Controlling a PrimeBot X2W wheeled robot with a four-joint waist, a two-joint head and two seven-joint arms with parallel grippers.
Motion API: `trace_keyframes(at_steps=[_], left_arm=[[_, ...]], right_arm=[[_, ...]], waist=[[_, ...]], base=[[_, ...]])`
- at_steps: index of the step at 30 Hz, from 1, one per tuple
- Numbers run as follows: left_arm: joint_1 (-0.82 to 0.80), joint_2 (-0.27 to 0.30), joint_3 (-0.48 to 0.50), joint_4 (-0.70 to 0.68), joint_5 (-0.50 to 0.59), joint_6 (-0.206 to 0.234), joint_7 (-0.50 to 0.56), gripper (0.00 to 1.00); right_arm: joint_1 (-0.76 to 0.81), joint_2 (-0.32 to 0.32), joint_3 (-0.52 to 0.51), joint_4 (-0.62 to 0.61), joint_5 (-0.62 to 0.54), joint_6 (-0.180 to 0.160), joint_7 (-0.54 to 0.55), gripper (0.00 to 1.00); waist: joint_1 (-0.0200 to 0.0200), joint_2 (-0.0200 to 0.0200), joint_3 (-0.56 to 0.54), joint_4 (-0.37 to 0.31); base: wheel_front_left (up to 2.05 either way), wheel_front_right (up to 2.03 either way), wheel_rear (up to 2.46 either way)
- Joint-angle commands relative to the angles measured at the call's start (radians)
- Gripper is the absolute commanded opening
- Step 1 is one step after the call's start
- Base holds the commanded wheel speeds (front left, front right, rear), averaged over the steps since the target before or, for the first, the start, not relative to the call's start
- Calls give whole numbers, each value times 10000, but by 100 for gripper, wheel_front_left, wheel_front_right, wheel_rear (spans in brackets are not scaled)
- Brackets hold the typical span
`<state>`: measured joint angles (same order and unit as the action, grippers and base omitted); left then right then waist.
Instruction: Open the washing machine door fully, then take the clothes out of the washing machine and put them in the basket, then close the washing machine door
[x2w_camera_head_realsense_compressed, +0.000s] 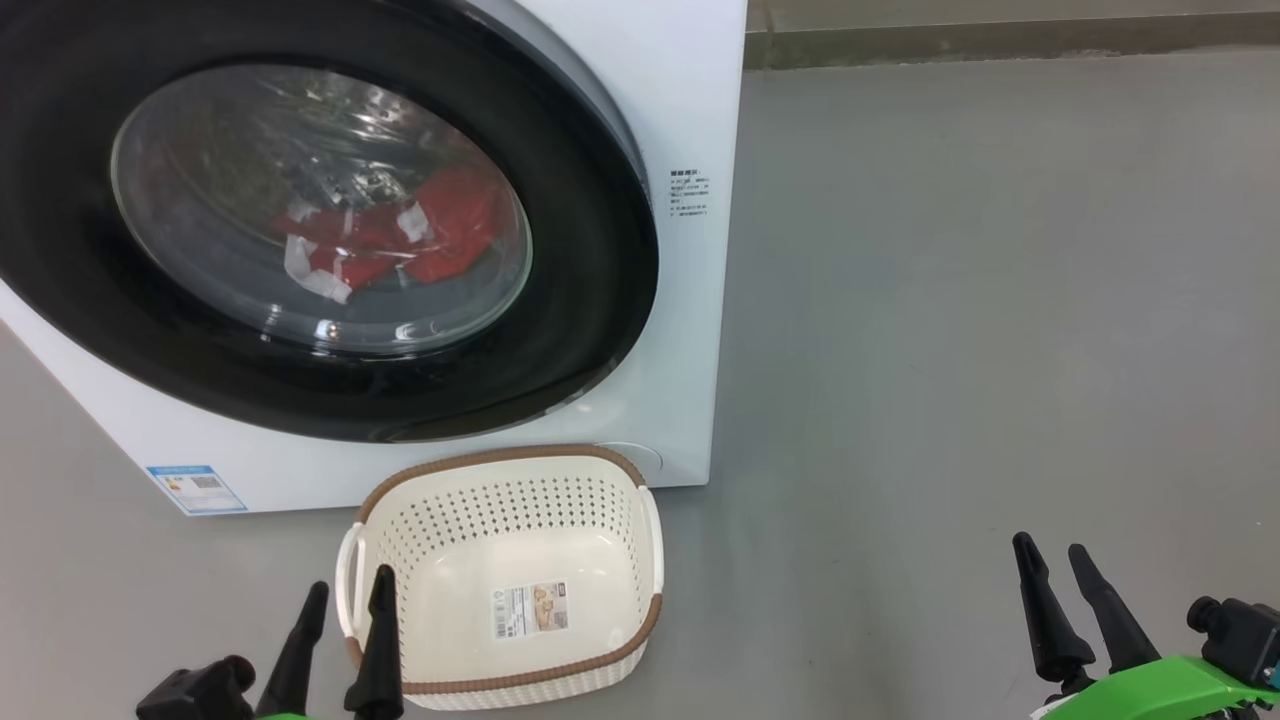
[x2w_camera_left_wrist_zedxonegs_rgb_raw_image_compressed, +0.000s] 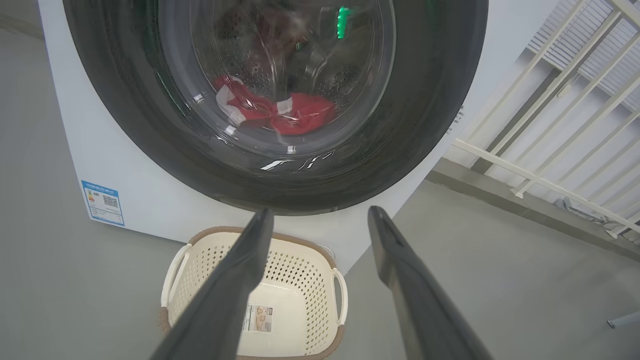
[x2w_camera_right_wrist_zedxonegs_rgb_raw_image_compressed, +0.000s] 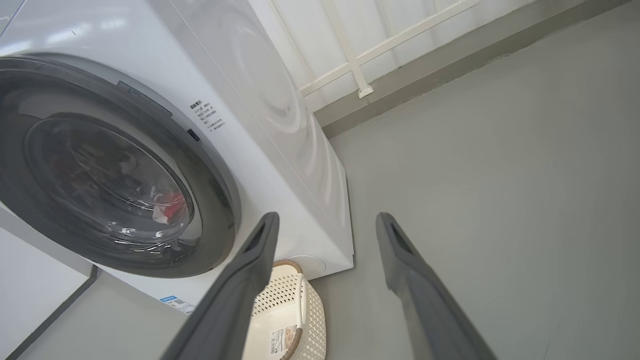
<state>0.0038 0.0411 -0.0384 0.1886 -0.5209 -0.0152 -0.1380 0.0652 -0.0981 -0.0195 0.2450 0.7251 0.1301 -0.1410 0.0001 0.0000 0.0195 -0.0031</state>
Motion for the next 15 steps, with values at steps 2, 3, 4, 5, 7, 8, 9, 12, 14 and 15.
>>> trace_keyframes(at_steps=[2, 3, 4, 5, 7, 8, 9, 12, 14, 15], left_arm=[[-54, 116, 174, -341, 439, 89, -184, 100], [-53, 115, 167, -351, 569, 95, -213, 100], [-53, 115, 159, -362, 701, 102, -243, 100], [-56, 115, 152, -374, 830, 109, -273, 100], [-64, 114, 139, -399, 1086, 124, -332, 100], [-66, 114, 133, -410, 1215, 133, -362, 100], [-67, 114, 131, -418, 1342, 142, -391, 100], [-71, 115, 133, -442, 1708, 164, -479, 100], [-71, 114, 127, -459, 1955, 178, -538, 100], [-65, 113, 120, -463, 2076, 185, -568, 100]], right_arm=[[-32, -244, 179, -305, -377, 4, -160, 100], [-24, -251, 184, -313, -481, 4, -190, 100], [-15, -258, 189, -323, -585, 4, -219, 100], [-9, -265, 196, -334, -687, 4, -249, 100], [3, -279, 211, -355, -891, 5, -307, 100], [11, -285, 218, -365, -992, 5, -337, 100], [20, -287, 220, -381, -1092, 5, -366, 100], [54, -305, 236, -428, -1385, 5, -454, 100], [81, -324, 248, -452, -1579, 5, -512, 100], [98, -335, 254, -457, -1677, 5, -542, 100]], waist=[[0, 0, 14, -24], [0, 0, 20, -32], [0, 0, 30, -40], [0, 0, 41, -46], [0, 0, 57, -55], [0, 0, 59, -61], [0, 0, 61, -66], [0, 0, 70, -76], [0, 0, 72, -80], [0, 0, 63, -80]], base=[[0, 0, 0], [0, 0, 0], [0, 0, 0], [0, 0, 0], [0, 0, 0], [0, 0, 0], [0, 0, 0], [0, 0, 0], [0, 0, 0], [0, 0, 0]])
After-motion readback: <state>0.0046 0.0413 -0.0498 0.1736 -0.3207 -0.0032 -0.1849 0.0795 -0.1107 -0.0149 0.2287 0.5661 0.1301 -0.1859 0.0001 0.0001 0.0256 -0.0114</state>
